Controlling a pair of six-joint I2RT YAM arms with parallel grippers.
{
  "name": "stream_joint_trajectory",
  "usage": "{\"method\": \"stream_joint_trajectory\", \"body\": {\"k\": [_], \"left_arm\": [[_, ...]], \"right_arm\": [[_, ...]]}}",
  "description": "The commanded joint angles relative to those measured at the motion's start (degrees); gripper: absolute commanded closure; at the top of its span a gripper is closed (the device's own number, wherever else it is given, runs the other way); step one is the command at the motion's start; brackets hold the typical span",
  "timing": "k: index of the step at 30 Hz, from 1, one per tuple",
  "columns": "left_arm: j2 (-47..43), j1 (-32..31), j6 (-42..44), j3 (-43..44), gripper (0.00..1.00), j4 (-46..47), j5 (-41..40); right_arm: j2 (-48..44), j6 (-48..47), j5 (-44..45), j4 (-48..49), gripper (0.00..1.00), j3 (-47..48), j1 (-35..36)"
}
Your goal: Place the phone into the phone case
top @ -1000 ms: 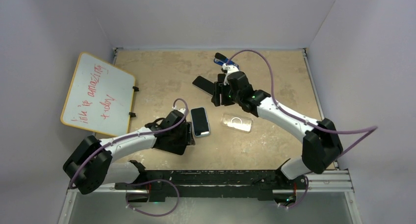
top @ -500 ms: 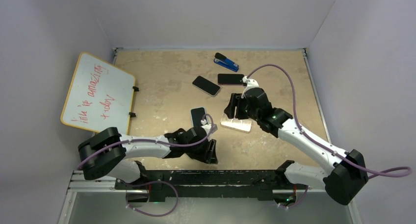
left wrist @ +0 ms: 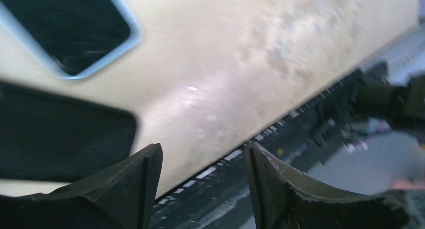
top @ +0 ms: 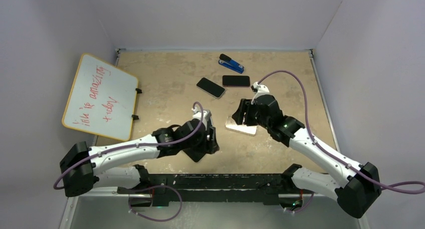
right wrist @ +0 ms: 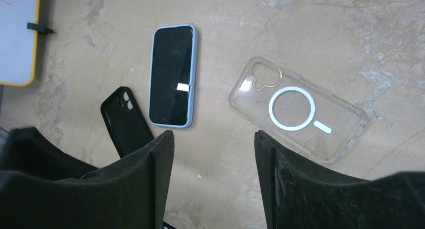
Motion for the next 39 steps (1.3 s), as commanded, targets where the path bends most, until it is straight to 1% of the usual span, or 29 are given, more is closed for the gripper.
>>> {"method": "stream_joint_trajectory", "body": {"k": [1,3,5,8,12,15,23,26,30,32,36,39], "left_arm": [[-4.73,5.68,-3.77,0.23,0.37,-15.16,-12.19],[-6.53,8.49,-5.71,-1.95,0.38,-17.04,-14.33],[-7.86,9.83,-9.36,-4.03,0.39,-19.30,-17.67],[-8.53,10.15,-14.64,-6.10,0.40,-21.44,-21.32],[-7.15,10.32,-16.61,-7.70,0.43,-21.28,-21.90],[-5.47,10.33,-15.91,-8.22,0.47,-19.70,-21.01],[0.66,10.33,-15.35,-8.54,0.53,-17.63,-20.93],[2.12,10.33,-13.93,-8.49,0.58,-15.62,-20.26],[4.01,10.31,-11.94,-8.41,0.63,-13.91,-19.11],[4.99,10.33,-10.93,-8.41,0.68,-12.89,-18.67],[6.03,10.33,-7.86,-8.43,0.76,-8.39,-18.00],[7.50,10.33,-6.05,-7.55,0.80,-6.54,-18.60]], "right_arm": [[-1.90,1.13,-0.20,0.43,0.39,-1.13,-0.03],[-2.29,1.17,-1.07,1.09,0.39,-1.52,-0.05],[-2.62,1.30,-1.73,1.56,0.40,-1.89,0.00],[-2.77,1.32,-1.94,1.52,0.40,-2.21,-0.02],[-2.95,1.24,-2.09,1.42,0.40,-2.69,-0.01],[-2.90,1.28,-2.40,1.29,0.40,-2.74,0.11],[-3.72,1.06,-2.41,0.72,0.40,-2.69,-0.01],[-3.96,1.17,-2.63,0.68,0.40,-2.91,-0.04],[-4.25,1.14,-2.52,0.37,0.40,-3.15,-0.05],[-4.47,1.14,-2.71,0.28,0.40,-3.18,-0.05],[-4.93,1.59,-2.92,0.45,0.40,-3.46,-0.05],[-5.36,1.97,-3.17,0.66,0.40,-3.96,-0.05]]}}
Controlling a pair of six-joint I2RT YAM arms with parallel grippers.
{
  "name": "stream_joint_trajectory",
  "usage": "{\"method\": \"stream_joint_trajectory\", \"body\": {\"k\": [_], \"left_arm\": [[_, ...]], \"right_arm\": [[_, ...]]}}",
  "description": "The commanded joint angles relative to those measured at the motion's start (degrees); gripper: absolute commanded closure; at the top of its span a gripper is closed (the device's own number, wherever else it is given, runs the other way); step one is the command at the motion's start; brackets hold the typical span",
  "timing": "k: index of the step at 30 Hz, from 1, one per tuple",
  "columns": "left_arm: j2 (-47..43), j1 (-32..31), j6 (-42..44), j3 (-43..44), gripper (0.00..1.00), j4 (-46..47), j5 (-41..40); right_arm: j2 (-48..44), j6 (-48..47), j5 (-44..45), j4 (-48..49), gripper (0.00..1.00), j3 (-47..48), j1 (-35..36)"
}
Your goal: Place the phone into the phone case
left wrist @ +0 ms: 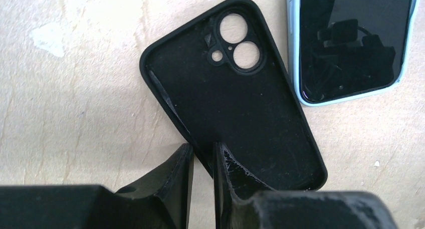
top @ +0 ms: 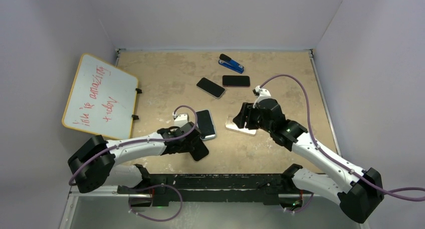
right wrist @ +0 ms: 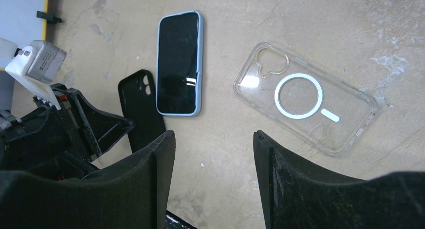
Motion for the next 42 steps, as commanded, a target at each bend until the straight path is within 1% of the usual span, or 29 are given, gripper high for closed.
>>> {"method": "stream_joint_trajectory", "body": {"k": [1,5,9,13,17,22,25,28,32,36,37,38,39,41,42], "left_arm": [[3.66,0.21,4.39,1.13,0.80,5.07,-0.31],[7.98,0.21,6.63,4.93,0.81,4.84,-1.75],[12.68,0.21,8.52,9.68,0.81,4.46,-1.08],[15.87,0.21,9.21,13.57,0.82,1.09,-0.44],[15.01,0.21,10.20,13.17,0.85,-0.79,0.70],[11.77,0.02,12.00,11.62,0.92,-1.82,2.82],[9.98,-1.47,12.29,10.94,0.94,-2.94,3.09],[9.34,-3.76,12.24,10.93,1.00,-4.18,3.12],[9.55,-6.47,11.36,11.44,1.00,-5.73,3.42],[9.03,-7.79,10.22,11.98,1.00,-6.66,3.98],[8.77,-7.86,9.97,11.82,0.99,-6.41,4.27],[8.40,-7.87,9.92,11.72,0.96,-5.76,4.65],[8.12,-7.87,9.87,11.59,0.89,-5.36,5.06],[7.20,-7.87,9.09,11.79,0.72,-5.12,5.38],[6.41,-7.83,9.07,11.89,0.64,-4.78,5.64]], "right_arm": [[-1.64,1.10,-1.06,0.72,0.40,-0.91,-0.01],[-1.88,1.17,-1.16,0.70,0.40,-1.27,-0.03],[-2.24,1.05,-0.69,1.05,0.41,-2.22,-0.01],[-2.31,1.41,-0.69,1.17,0.41,-3.20,-0.01],[-3.05,2.43,-1.03,1.79,0.41,-4.62,0.03],[-2.34,5.51,0.68,1.19,0.40,-4.70,-0.04],[-0.57,8.70,1.67,-0.48,0.39,-3.72,0.03],[1.26,10.75,1.53,-2.50,0.39,-2.20,0.02],[2.72,11.17,1.45,-2.56,0.38,-1.78,0.04],[3.25,10.91,1.49,-2.00,0.38,-1.53,0.01],[3.20,10.93,1.50,-1.68,0.38,-1.65,0.00],[3.04,10.95,1.54,-1.31,0.37,-1.77,0.03],[2.87,10.99,1.48,-1.02,0.37,-1.87,0.04],[2.69,11.00,1.40,-0.52,0.37,-1.88,0.04],[2.64,10.96,1.25,-0.12,0.37,-1.88,-0.01]]}}
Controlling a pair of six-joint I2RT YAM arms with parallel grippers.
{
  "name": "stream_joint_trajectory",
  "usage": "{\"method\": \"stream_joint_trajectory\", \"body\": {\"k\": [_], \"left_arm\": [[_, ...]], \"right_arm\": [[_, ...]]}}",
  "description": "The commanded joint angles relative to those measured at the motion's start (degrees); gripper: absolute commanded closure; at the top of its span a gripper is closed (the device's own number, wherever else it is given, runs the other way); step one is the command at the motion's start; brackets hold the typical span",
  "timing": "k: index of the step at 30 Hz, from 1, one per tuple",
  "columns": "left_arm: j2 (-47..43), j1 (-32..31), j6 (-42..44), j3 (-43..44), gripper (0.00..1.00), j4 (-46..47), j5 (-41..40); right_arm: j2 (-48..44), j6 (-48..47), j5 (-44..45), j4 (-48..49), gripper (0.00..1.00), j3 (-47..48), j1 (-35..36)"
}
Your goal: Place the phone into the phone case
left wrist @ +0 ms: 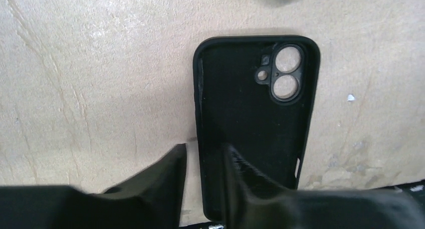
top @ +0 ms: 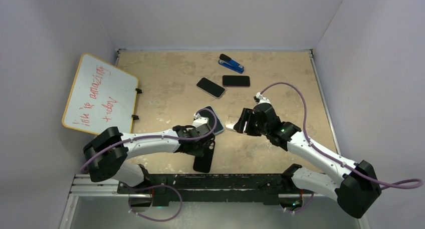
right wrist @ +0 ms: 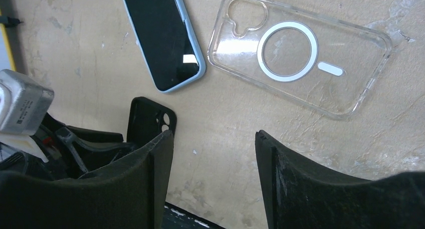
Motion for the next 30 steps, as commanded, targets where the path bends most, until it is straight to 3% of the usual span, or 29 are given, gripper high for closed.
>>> {"method": "stream_joint_trajectory", "body": {"k": [1,6,13,18,23,30], "left_arm": [[-4.43,0.01,-1.14,0.95,0.59,1.17,1.48],[-11.22,4.52,2.16,2.06,0.36,3.01,4.39],[-13.96,19.32,12.62,9.00,0.18,3.70,10.98],[-7.98,32.11,17.10,15.15,0.18,7.44,19.73],[2.53,41.65,18.09,22.07,0.24,13.43,21.52],[17.95,47.78,18.69,33.08,0.30,23.90,24.28]], "right_arm": [[-0.69,0.99,0.50,2.11,0.37,2.49,0.03],[0.31,3.87,-1.51,7.76,0.34,2.23,-0.03],[8.92,12.04,-0.57,17.50,0.32,4.18,-0.05],[19.20,15.46,-1.26,24.88,0.25,8.26,-0.14],[28.25,18.82,0.69,31.93,0.17,11.86,-0.29],[38.21,19.16,4.66,37.97,0.18,16.57,-1.10]]}}
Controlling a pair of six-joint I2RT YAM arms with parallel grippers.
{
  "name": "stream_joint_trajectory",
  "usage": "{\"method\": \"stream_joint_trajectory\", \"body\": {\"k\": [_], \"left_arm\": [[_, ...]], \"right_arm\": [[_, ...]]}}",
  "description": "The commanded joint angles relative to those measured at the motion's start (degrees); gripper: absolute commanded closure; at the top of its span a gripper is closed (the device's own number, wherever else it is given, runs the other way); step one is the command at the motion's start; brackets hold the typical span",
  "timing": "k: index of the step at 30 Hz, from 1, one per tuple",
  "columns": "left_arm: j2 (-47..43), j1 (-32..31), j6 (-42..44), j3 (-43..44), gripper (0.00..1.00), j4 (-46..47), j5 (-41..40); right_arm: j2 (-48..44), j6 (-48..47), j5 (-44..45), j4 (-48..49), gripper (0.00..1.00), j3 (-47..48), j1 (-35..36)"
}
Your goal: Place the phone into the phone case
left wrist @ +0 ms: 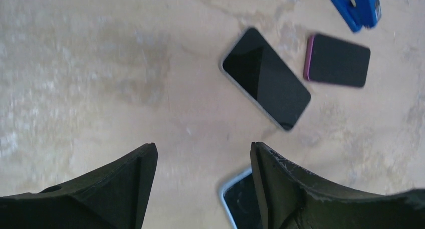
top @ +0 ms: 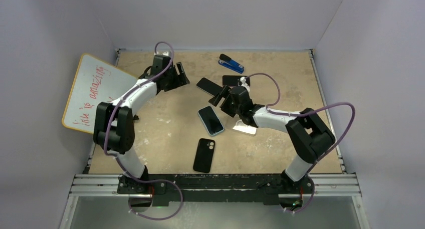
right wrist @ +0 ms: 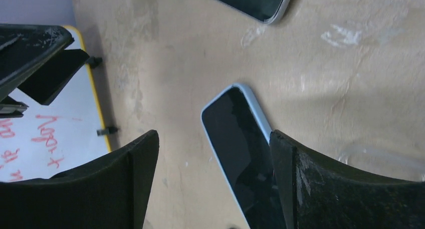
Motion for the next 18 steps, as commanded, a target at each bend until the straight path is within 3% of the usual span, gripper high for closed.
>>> {"method": "stream_joint_trajectory", "body": {"k": [1,10,18], "left_arm": [[7.37,1.44,2.71,8.38,0.31,10.36,2.57],[27.32,1.54,2.60,23.39,0.37,16.63,10.38],[37.88,1.54,0.94,28.04,0.45,23.12,17.33]], "right_arm": [[4.21,1.86,5.45,6.01,0.19,4.70,-0.86],[12.15,1.86,8.79,3.58,0.17,12.76,-2.23],[16.59,4.39,12.26,-0.67,0.17,16.64,-3.32]]}}
